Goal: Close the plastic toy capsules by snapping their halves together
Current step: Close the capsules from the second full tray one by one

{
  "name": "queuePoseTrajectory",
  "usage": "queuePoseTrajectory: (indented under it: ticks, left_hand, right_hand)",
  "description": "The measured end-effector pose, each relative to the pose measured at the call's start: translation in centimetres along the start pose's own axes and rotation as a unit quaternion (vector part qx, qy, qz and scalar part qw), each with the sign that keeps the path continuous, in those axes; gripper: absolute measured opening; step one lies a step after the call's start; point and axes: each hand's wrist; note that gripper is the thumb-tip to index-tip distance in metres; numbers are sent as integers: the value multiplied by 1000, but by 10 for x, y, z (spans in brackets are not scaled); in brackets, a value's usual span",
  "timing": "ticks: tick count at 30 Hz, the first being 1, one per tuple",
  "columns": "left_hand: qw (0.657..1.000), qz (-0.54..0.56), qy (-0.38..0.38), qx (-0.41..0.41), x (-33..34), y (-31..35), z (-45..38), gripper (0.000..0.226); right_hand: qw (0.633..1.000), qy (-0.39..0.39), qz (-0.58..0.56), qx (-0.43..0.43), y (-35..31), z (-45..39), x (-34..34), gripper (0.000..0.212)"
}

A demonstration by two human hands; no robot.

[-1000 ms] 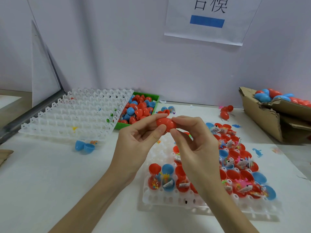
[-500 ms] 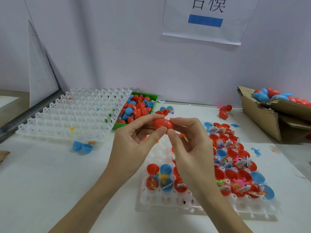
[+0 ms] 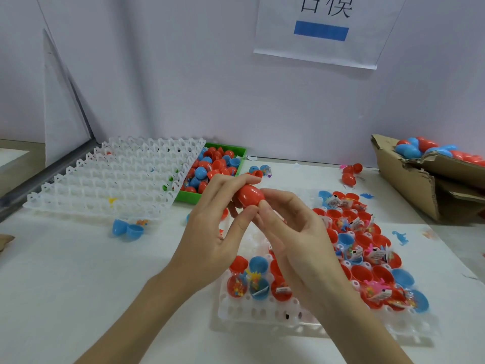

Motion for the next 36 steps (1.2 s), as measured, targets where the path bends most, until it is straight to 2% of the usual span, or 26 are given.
queuePoseTrajectory:
  ticks: [2,5,10,13,17,19,22,28,33,36]
  left_hand:
    - [1000,-5,-6,14,-2,-1,-1,33]
    - [999,-23,-10,36,-6,-3,-3,33]
    - [999,-17,-43,29,-7,-6,-5,32]
    - [997,-44,-65,19,-6,-7,-3,41]
    - [990,-88,-100,40,-7,-6,0,64]
    - [989,-108,-86,48,-8,-7,-1,66]
    - [992,-117,-34,36,-5,-2,0,54]
    - [994,-105,-2,11,1,4,4,52]
    - [992,-124,-22,28,0,-1,5,52]
    - [994,-108,-18,19,1,-4,5,48]
  right_hand:
    - [998,-23,-50,30,-4,-1,-1,19]
    - [996,-41,-64,41,-7,-2,-3,22]
    - [999,-14,24,-23,-7,-3,-7,20]
    - [999,1,26,-22,-3,-1,-6,17]
    - [999,6,-9,37,3,-2,-3,14]
    - [999,6,-15,51,4,-2,-3,17]
    - [999,15,9,45,2,-2,-2,16]
    - [997,13,58,-45,3,3,-2,15]
    - [989,32,113,-90,7,5,-1,14]
    - [987,46,125,-86,8,5,2,13]
Point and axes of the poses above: each hand's wrist, its own z-axis away from the middle knuckle, its own x-axis out of the palm, y = z × x, and after that the axes turned 6 degrees about y, right-handed
